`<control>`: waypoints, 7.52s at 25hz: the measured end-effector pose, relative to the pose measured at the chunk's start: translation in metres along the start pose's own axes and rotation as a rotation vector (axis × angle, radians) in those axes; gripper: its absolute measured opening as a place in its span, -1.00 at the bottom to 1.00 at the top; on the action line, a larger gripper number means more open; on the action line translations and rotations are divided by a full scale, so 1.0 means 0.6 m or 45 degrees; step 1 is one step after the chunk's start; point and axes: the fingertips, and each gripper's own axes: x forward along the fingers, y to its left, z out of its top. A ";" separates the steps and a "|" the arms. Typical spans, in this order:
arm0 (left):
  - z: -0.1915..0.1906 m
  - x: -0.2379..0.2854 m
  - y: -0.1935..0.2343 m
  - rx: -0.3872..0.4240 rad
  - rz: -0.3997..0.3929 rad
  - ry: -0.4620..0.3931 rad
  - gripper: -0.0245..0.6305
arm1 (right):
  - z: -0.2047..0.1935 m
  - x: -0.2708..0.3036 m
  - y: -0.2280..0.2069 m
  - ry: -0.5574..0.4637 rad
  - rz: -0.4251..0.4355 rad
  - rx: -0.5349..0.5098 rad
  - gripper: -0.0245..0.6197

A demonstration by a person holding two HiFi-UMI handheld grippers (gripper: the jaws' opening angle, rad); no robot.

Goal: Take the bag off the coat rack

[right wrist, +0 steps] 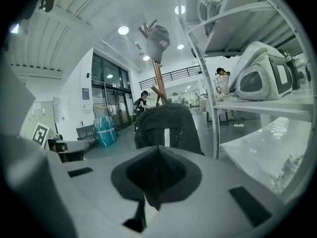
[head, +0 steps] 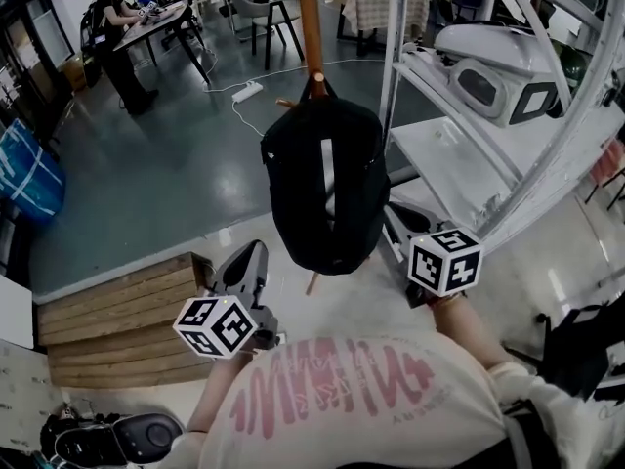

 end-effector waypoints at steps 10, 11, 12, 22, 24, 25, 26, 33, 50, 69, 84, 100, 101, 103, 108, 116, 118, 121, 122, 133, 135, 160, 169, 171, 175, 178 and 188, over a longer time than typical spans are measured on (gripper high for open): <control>0.038 0.050 0.084 -0.030 -0.026 0.004 -0.91 | 0.024 0.070 -0.017 -0.073 -0.060 0.131 -0.90; 0.039 0.056 0.087 -0.030 -0.034 0.007 -0.91 | 0.025 0.075 -0.019 -0.075 -0.064 0.138 -0.90; 0.039 0.061 0.089 -0.030 -0.044 0.012 -0.91 | 0.024 0.079 -0.020 -0.077 -0.068 0.145 -0.90; 0.004 0.097 0.097 -0.040 -0.121 0.089 -0.91 | -0.006 0.089 -0.037 -0.053 -0.138 0.180 -0.90; -0.009 0.102 0.101 -0.071 -0.115 0.105 -0.91 | -0.011 0.085 -0.044 -0.044 -0.147 0.190 -0.90; -0.015 0.104 0.105 -0.090 -0.104 0.113 -0.91 | -0.013 0.083 -0.048 -0.039 -0.150 0.196 -0.90; -0.019 0.105 0.110 -0.107 -0.093 0.120 -0.91 | -0.015 0.081 -0.052 -0.037 -0.153 0.204 -0.90; -0.017 0.114 0.097 -0.021 -0.139 0.102 -0.91 | 0.011 0.084 -0.092 -0.146 -0.142 0.330 -0.90; 0.088 0.211 0.117 0.014 -0.174 -0.096 -0.90 | 0.158 0.150 -0.136 -0.386 0.009 0.249 -0.53; 0.083 0.275 0.150 0.016 -0.129 -0.041 -0.90 | 0.150 0.259 -0.131 -0.189 0.187 0.061 0.39; 0.088 0.278 0.168 0.004 -0.117 -0.055 -0.90 | 0.123 0.284 -0.147 -0.086 0.108 0.042 -0.12; 0.119 0.328 0.118 0.267 -0.287 -0.007 -0.16 | 0.122 0.279 -0.147 -0.112 0.132 0.058 -0.11; 0.115 0.338 0.115 0.297 -0.289 0.020 -0.15 | 0.123 0.278 -0.148 -0.114 0.135 0.064 -0.11; 0.107 0.357 0.110 0.331 -0.290 0.056 -0.10 | 0.123 0.277 -0.150 -0.120 0.142 0.071 -0.11; 0.088 0.388 0.095 0.383 -0.298 0.094 -0.08 | 0.123 0.277 -0.153 -0.133 0.157 0.067 -0.11; 0.090 0.406 0.092 0.372 -0.288 0.066 -0.11 | 0.122 0.279 -0.154 -0.152 0.151 0.063 -0.11; 0.087 0.408 0.091 0.409 -0.274 0.076 -0.25 | 0.121 0.277 -0.153 -0.160 0.145 0.066 -0.11; 0.086 0.411 0.087 0.432 -0.272 0.085 -0.37 | 0.121 0.275 -0.153 -0.172 0.141 0.066 -0.11; 0.085 0.411 0.087 0.432 -0.270 0.085 -0.39 | 0.121 0.276 -0.153 -0.171 0.140 0.064 -0.12; 0.075 0.409 0.079 0.422 -0.221 0.080 -0.55 | 0.116 0.273 -0.153 -0.168 0.084 0.041 -0.20; 0.075 0.410 0.079 0.413 -0.223 0.075 -0.55 | 0.115 0.275 -0.154 -0.164 0.067 0.034 -0.23; 0.066 0.413 0.075 0.539 -0.336 0.216 -0.62 | 0.107 0.274 -0.144 -0.042 -0.062 -0.107 -0.65; 0.070 0.416 0.074 0.444 -0.274 0.178 -0.67 | 0.108 0.276 -0.144 -0.038 -0.093 -0.088 -0.67; 0.070 0.416 0.073 0.424 -0.264 0.175 -0.67 | 0.108 0.275 -0.143 -0.040 -0.099 -0.079 -0.67; 0.069 0.414 0.072 0.396 -0.247 0.172 -0.68 | 0.105 0.272 -0.138 -0.035 -0.101 -0.062 -0.68; 0.071 0.415 0.072 0.385 -0.233 0.167 -0.68 | 0.107 0.271 -0.135 -0.031 -0.096 -0.057 -0.69; 0.074 0.413 0.070 0.365 -0.226 0.177 -0.68 | 0.106 0.269 -0.128 -0.027 -0.096 -0.038 -0.69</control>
